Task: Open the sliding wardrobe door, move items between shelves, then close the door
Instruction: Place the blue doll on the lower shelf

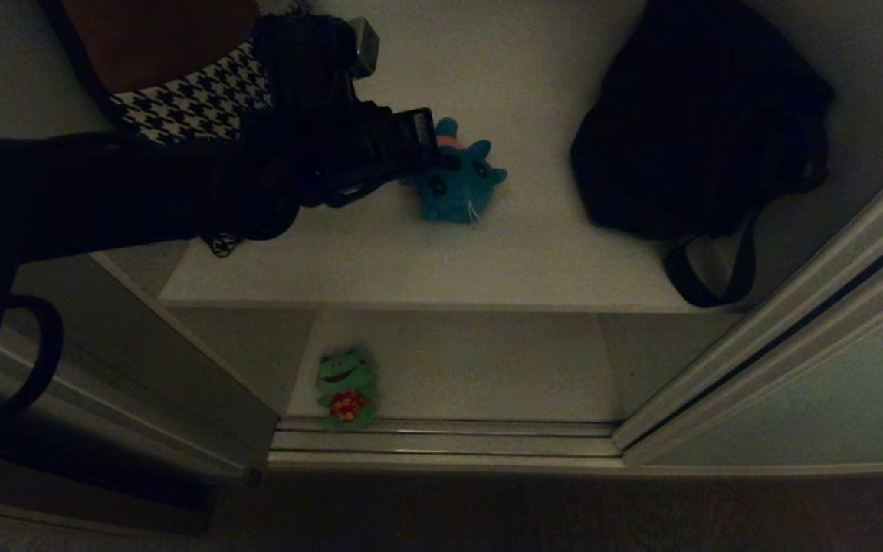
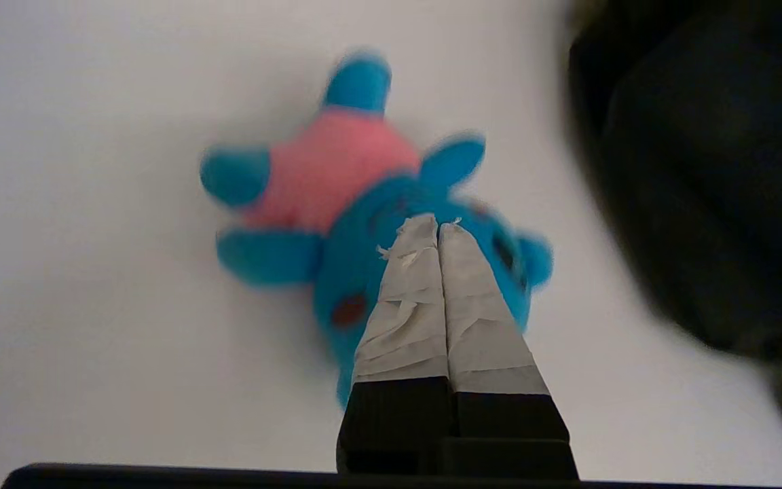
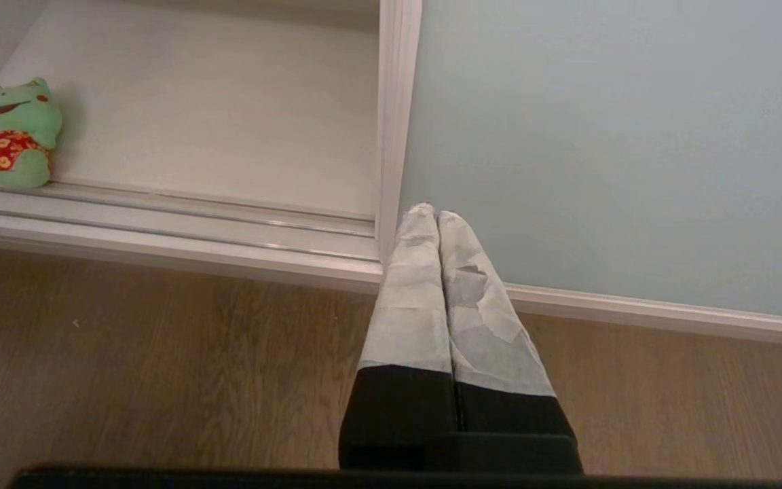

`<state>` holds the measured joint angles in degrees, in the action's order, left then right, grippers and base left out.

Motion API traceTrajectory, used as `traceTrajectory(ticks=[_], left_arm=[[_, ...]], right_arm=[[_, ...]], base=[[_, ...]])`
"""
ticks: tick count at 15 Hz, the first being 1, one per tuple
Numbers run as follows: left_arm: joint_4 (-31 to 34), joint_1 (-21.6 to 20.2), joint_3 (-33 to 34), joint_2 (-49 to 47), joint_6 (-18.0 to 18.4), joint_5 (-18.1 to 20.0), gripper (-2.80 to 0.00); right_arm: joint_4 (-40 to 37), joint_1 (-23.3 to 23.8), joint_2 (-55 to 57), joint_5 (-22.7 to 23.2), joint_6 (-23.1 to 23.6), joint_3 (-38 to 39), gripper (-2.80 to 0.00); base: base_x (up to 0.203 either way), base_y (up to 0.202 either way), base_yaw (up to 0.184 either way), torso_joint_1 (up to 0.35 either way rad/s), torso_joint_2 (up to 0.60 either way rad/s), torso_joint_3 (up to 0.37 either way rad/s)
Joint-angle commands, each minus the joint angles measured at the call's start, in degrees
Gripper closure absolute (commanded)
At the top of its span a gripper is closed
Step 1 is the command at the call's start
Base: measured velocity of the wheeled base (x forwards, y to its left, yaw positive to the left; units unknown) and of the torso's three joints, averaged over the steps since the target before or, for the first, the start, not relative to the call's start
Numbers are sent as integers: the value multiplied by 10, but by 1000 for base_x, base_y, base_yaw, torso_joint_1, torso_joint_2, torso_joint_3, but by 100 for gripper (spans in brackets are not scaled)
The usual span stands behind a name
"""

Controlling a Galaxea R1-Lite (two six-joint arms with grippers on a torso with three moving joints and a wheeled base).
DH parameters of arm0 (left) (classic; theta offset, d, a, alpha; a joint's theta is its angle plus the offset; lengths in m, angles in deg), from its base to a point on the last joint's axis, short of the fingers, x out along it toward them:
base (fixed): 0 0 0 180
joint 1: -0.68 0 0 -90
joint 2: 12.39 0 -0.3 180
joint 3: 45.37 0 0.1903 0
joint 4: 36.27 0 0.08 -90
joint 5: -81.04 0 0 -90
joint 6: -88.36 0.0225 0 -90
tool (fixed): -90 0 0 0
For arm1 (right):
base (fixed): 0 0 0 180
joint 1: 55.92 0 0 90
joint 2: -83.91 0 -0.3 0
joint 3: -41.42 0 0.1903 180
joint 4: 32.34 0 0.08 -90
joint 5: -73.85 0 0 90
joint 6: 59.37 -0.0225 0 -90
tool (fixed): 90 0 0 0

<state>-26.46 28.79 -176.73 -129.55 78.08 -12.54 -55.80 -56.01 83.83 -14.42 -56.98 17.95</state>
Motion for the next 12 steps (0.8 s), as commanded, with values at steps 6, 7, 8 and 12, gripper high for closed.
traceTrajectory(ticks=[6,7,8,12], left_arm=[[39,1,-29,-43,-18,1,-280],[40,1,-29,-44,-17,5,-280],[41,1,-29,-45,-17,7,-280],[57,-1,-29,-39,-23,11,-280]], right_arm=[[0,0,0,0,1,0,0],[0,-1,0,0,1,0,0],[0,0,0,0,1,0,0],[0,0,0,0,1,0,0]], base=[[0,0,0,0,0,0],[0,0,0,0,0,0],[0,0,0,0,0,0],[0,0,0,0,0,0]])
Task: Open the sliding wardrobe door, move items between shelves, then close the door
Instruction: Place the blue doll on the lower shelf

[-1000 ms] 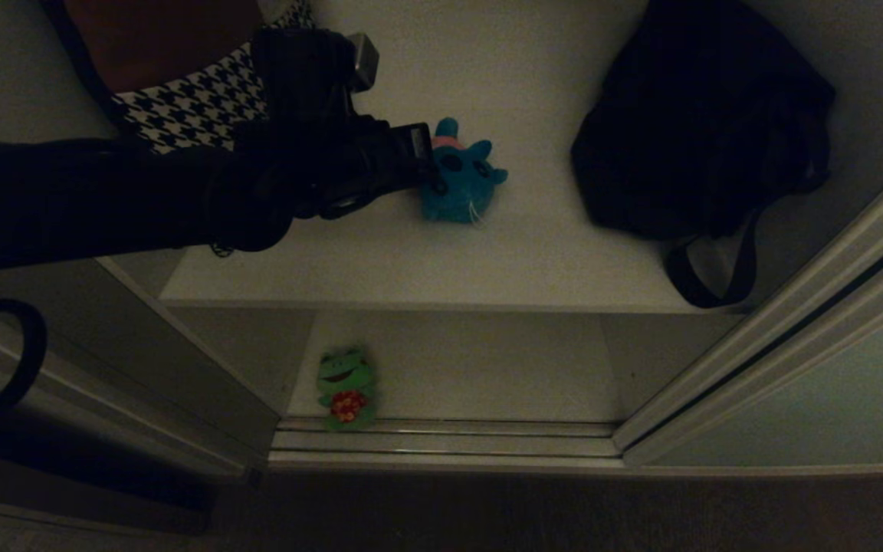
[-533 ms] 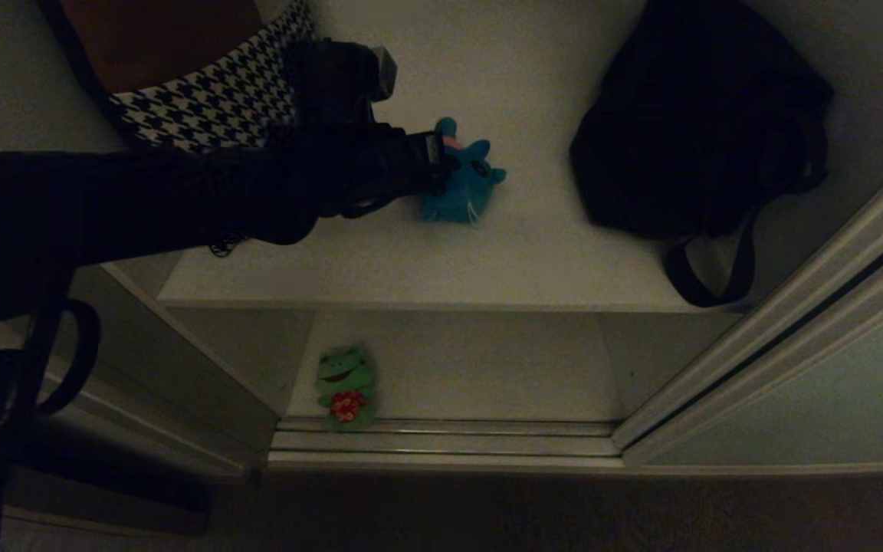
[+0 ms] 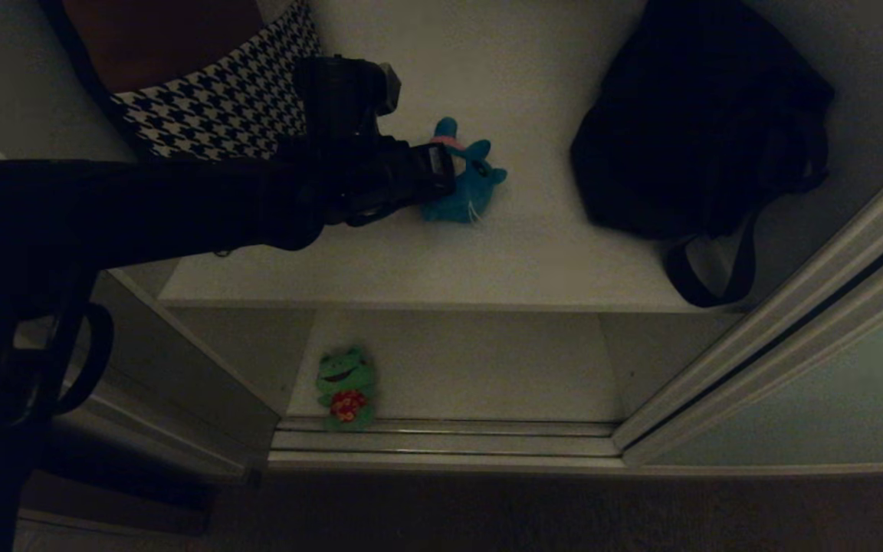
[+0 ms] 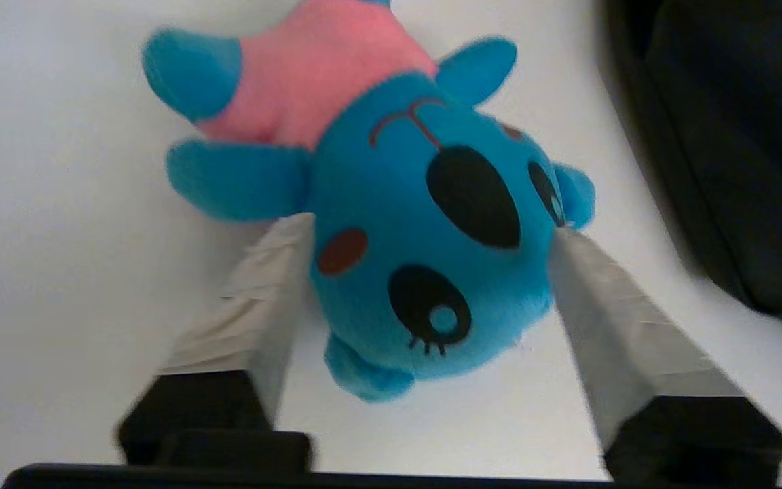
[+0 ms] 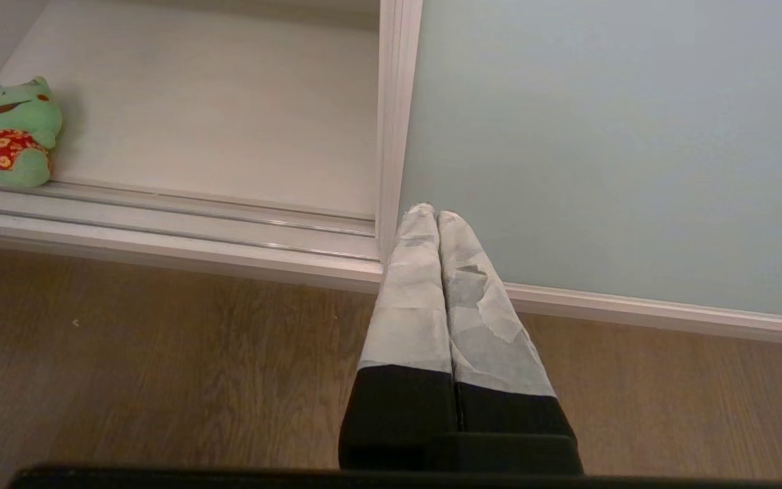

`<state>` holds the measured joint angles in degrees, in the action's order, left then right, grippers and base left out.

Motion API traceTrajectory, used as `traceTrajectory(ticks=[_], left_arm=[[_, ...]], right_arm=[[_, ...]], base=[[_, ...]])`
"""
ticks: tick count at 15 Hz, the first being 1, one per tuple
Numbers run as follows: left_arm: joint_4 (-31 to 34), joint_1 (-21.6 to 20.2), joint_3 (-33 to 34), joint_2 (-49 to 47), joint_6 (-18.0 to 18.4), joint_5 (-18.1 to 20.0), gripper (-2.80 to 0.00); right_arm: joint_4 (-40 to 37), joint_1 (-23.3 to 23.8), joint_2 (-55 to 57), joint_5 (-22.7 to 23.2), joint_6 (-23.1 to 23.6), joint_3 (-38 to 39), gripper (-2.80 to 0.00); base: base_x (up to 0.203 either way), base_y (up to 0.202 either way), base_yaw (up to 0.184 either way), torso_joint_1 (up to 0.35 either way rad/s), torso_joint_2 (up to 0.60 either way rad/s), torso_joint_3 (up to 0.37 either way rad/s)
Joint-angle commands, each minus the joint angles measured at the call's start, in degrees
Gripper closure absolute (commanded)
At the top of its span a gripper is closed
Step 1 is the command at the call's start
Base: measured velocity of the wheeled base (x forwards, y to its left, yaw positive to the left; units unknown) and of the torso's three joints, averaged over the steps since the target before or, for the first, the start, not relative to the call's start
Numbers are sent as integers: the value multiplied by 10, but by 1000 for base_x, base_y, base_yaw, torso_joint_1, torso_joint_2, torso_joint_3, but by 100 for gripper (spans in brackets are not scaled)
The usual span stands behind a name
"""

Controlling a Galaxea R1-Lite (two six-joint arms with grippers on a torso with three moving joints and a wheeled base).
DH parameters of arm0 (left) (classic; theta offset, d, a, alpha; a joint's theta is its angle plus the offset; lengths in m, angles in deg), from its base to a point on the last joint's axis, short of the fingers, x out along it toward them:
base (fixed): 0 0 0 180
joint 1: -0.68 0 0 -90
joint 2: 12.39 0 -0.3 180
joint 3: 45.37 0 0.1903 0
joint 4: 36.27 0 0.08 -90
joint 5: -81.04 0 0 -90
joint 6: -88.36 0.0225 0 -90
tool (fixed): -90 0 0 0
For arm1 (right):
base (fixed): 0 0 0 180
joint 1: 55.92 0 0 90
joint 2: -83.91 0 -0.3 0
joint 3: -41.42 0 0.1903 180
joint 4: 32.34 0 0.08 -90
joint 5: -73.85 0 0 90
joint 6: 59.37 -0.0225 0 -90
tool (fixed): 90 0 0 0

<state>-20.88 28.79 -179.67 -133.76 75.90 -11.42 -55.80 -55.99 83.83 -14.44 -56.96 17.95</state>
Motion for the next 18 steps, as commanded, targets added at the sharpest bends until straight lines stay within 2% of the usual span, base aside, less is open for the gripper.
traceTrajectory(ticks=[1,4,11,16,18], left_arm=[[8,-2,-1,7,-2,1,-280],[42,-2,-1,11,-16,4,-280],[34,-17,-1,-24,-44,50,-280],[-42,-26,-2,-53,-60,60,-280],[-53,-26,-2,-56,-65,64,-280]], right_arm=[[0,0,0,1,0,0,0],[0,0,0,1,0,0,0],[0,-1,0,1,0,0,0],[0,0,0,1,0,0,0],[0,-1,0,1,0,0,0]], base=[[0,0,0,0,0,0],[0,0,0,0,0,0],[0,0,0,0,0,0],[0,0,0,0,0,0],[0,0,0,0,0,0]])
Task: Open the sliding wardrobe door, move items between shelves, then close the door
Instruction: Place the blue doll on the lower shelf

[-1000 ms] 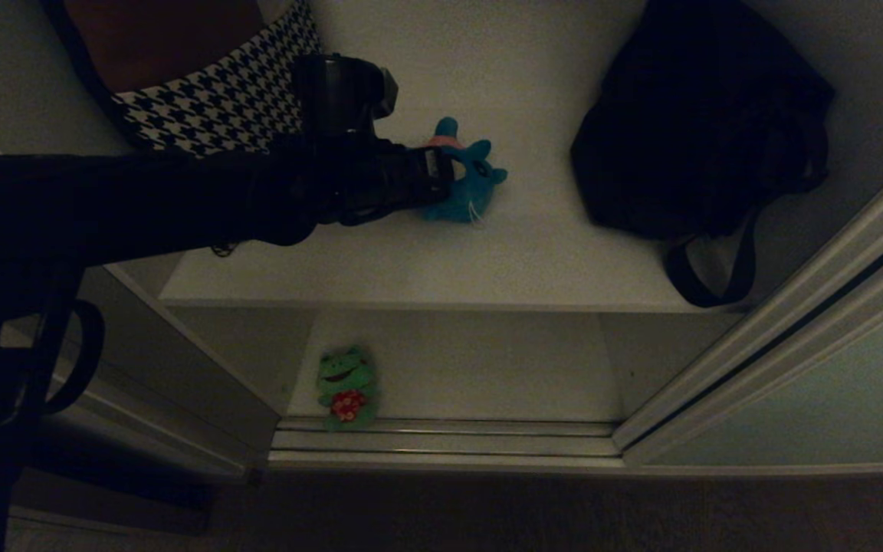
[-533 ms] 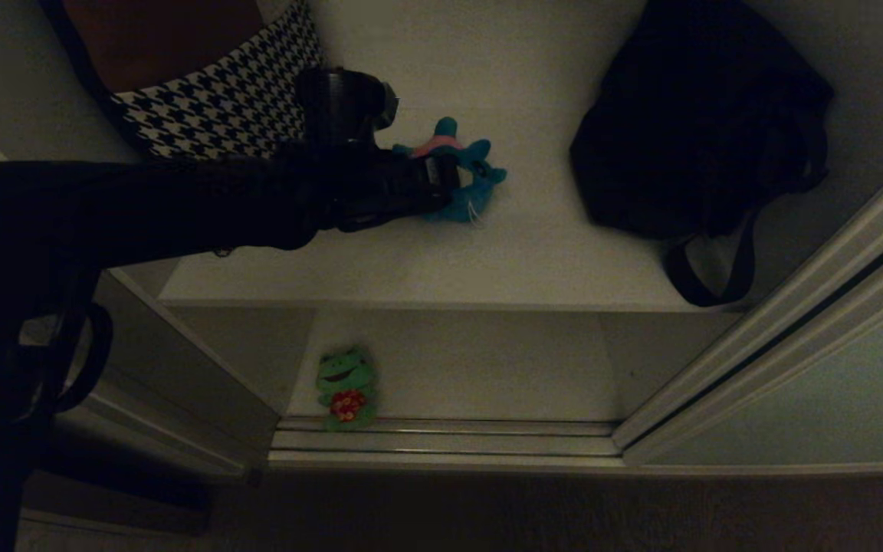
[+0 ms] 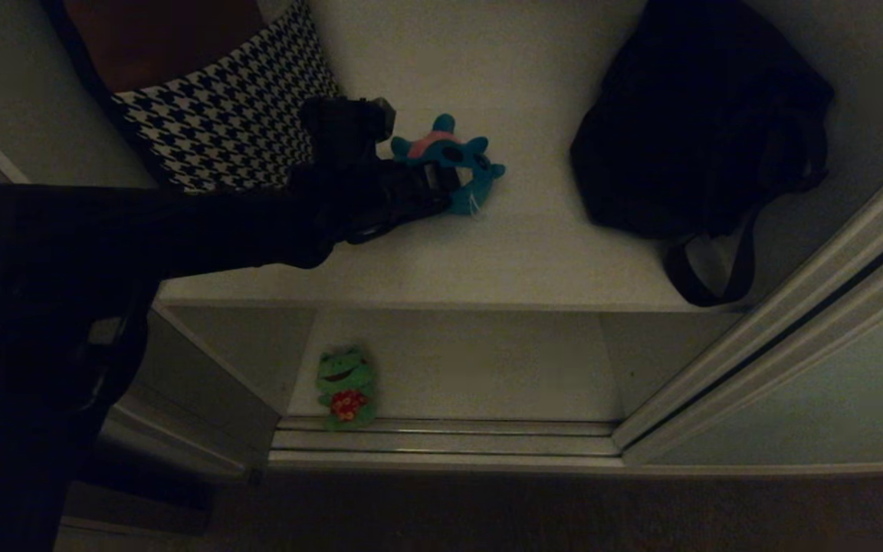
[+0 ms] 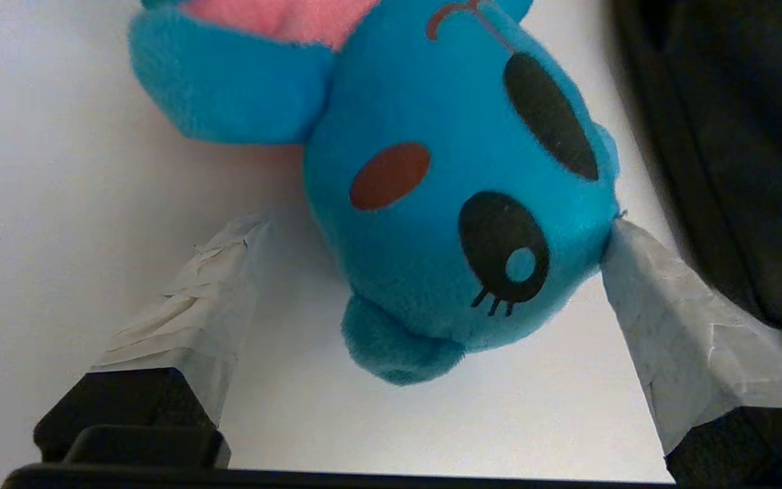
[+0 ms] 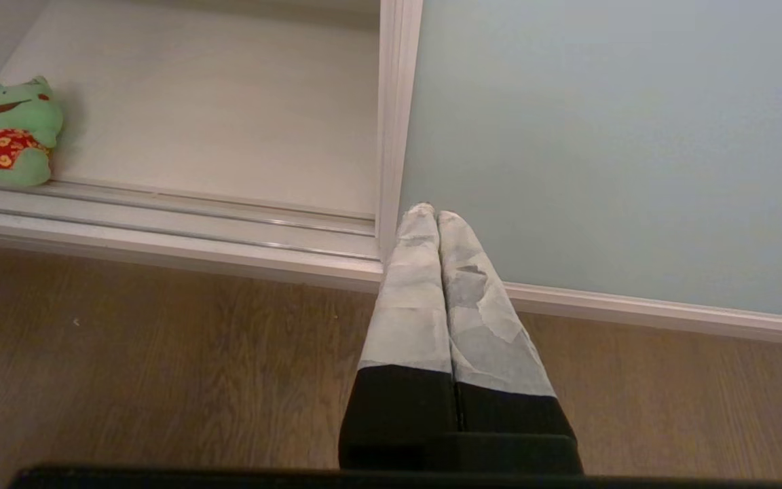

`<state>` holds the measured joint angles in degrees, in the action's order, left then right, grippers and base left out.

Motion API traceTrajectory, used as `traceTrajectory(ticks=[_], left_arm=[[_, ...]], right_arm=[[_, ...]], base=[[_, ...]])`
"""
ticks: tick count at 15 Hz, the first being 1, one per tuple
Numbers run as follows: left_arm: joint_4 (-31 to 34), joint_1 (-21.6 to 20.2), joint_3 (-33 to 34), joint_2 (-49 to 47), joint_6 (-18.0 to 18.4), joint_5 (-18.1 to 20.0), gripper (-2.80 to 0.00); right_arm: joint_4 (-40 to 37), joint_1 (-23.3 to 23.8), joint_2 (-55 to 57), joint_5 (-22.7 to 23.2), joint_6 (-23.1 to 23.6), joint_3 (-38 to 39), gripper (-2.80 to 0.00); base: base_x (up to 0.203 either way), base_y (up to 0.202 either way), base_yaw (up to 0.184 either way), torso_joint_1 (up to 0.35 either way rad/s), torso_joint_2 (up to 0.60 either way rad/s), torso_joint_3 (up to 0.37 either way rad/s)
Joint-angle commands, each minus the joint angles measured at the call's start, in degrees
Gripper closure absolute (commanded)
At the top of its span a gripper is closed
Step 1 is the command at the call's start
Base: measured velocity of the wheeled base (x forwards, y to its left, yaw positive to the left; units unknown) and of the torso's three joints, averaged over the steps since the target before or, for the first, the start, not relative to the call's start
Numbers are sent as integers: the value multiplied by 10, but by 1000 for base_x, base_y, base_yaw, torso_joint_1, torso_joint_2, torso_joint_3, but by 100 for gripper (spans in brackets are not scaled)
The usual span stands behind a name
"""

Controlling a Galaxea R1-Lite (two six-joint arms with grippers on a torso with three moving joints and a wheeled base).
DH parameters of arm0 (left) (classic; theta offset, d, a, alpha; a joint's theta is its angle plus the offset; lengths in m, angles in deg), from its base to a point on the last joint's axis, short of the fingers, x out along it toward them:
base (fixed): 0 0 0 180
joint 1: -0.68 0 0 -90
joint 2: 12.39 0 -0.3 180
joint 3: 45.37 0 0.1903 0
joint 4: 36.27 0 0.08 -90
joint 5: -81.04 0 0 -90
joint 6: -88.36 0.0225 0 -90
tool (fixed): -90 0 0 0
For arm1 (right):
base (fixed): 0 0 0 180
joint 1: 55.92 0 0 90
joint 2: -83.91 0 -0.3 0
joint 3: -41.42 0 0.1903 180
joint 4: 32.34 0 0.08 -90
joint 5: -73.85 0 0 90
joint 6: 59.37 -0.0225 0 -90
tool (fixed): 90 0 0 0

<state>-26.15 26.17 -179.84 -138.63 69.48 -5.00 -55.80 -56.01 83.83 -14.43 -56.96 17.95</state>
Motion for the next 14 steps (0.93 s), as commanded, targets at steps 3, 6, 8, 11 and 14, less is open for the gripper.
traceTrajectory(ticks=[3,6,8,11,14], left_arm=[[-6,0,0,-1,-16,2,-280],[-7,0,0,-1,-19,25,-280],[-8,1,0,-1,-30,29,-280],[-9,1,0,-2,-34,41,-280],[-33,1,0,-8,-29,41,-280]], right_arm=[[0,0,0,0,0,0,0],[0,0,0,0,0,0,0],[0,0,0,0,0,0,0],[0,0,0,0,0,0,0],[0,0,0,0,0,0,0]], base=[[0,0,0,0,0,0],[0,0,0,0,0,0],[0,0,0,0,0,0],[0,0,0,0,0,0],[0,0,0,0,0,0]])
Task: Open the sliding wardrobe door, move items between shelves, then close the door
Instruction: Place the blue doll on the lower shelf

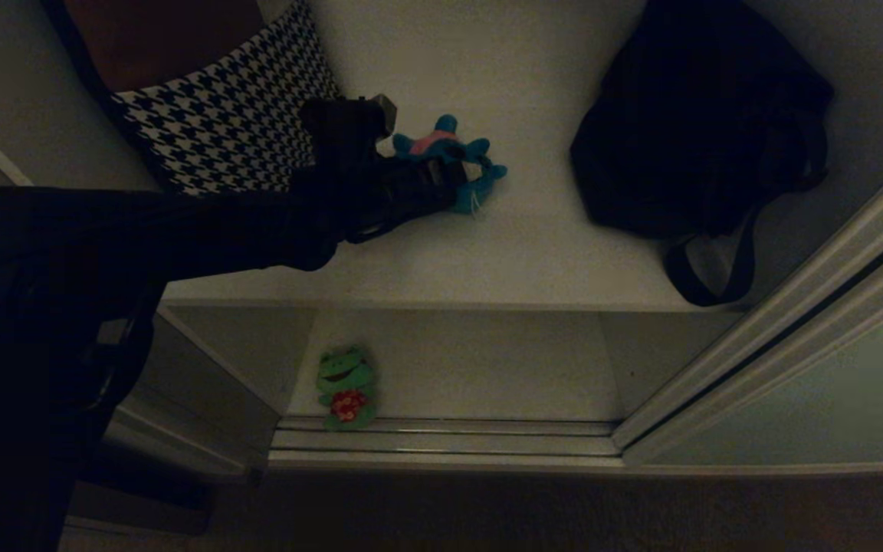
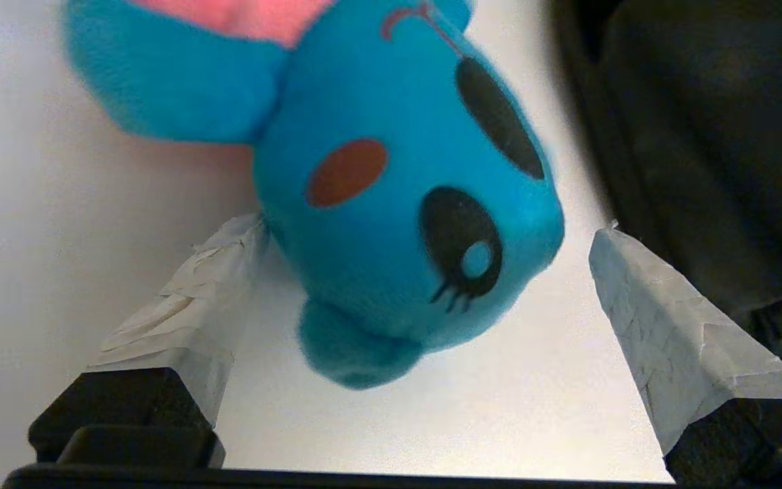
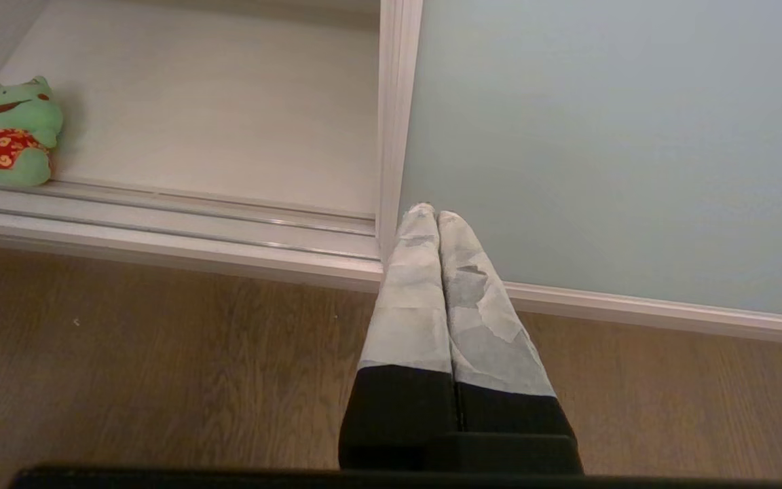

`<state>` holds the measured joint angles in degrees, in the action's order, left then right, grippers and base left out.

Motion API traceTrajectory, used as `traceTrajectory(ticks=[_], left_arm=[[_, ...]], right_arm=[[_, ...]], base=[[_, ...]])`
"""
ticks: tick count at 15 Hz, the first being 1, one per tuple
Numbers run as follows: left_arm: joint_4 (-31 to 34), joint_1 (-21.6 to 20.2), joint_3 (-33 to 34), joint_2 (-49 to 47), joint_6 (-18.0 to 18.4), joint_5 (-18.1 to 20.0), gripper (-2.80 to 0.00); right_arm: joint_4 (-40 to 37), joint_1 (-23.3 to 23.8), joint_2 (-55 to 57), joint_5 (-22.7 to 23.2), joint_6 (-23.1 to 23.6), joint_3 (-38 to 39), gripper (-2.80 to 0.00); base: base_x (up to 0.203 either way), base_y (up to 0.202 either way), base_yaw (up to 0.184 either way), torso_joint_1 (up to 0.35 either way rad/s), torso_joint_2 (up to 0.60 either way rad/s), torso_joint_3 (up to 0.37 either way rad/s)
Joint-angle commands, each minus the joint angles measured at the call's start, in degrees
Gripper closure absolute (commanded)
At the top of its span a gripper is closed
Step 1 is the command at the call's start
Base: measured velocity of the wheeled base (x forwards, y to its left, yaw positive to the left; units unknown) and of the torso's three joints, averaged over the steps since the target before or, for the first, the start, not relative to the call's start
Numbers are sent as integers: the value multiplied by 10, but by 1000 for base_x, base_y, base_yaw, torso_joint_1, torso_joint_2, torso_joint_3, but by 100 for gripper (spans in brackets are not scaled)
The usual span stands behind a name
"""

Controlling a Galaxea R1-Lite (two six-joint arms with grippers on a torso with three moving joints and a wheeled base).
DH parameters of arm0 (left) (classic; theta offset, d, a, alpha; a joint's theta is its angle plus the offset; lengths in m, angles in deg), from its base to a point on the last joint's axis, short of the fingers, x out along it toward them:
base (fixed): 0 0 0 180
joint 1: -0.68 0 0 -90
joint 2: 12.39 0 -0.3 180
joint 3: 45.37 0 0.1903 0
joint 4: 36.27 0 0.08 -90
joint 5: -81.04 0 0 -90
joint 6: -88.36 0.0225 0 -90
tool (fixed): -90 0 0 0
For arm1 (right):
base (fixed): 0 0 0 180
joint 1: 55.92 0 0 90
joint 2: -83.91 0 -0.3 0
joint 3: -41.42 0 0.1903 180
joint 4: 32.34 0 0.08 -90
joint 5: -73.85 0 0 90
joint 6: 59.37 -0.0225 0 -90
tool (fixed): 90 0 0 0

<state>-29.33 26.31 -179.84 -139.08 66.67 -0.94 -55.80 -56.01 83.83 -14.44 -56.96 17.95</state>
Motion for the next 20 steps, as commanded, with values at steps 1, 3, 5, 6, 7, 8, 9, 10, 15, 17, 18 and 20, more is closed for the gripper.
traceTrajectory(ticks=[1,3,5,6,7,8,9,10,15,17,18,20], left_arm=[[-7,0,0,-7,0,1,-280],[-10,0,0,-14,1,5,-280],[-18,0,0,-22,2,5,-280],[-22,0,0,-24,2,6,-280],[-28,0,0,-26,2,6,-280],[-32,0,0,-27,2,7,-280],[-35,-1,0,-27,2,9,-280],[-40,0,0,-27,2,9,-280],[-65,-1,0,-41,15,9,0],[-72,-1,0,-48,17,9,0],[-78,-1,0,-49,21,9,0],[-89,-1,0,-52,23,9,0]], right_arm=[[0,-1,0,1,0,0,0],[0,0,0,1,0,0,0],[0,0,0,1,0,0,0],[0,0,0,1,0,0,0],[0,0,0,1,0,0,0],[0,0,0,1,0,0,0],[0,-1,0,1,0,0,0],[0,0,0,1,0,0,0],[0,0,-1,1,0,0,0],[0,-1,0,1,0,0,0],[0,0,0,1,0,0,0],[0,0,-1,1,0,0,0]], base=[[0,0,0,0,0,0],[0,0,0,0,0,0],[0,0,0,0,0,0],[0,0,0,0,0,0],[0,0,0,0,0,0],[0,0,0,0,0,0],[0,0,0,0,0,0],[0,0,0,0,0,0],[0,0,0,0,0,0],[0,0,0,0,0,0],[0,0,0,0,0,0],[0,0,0,0,0,0]])
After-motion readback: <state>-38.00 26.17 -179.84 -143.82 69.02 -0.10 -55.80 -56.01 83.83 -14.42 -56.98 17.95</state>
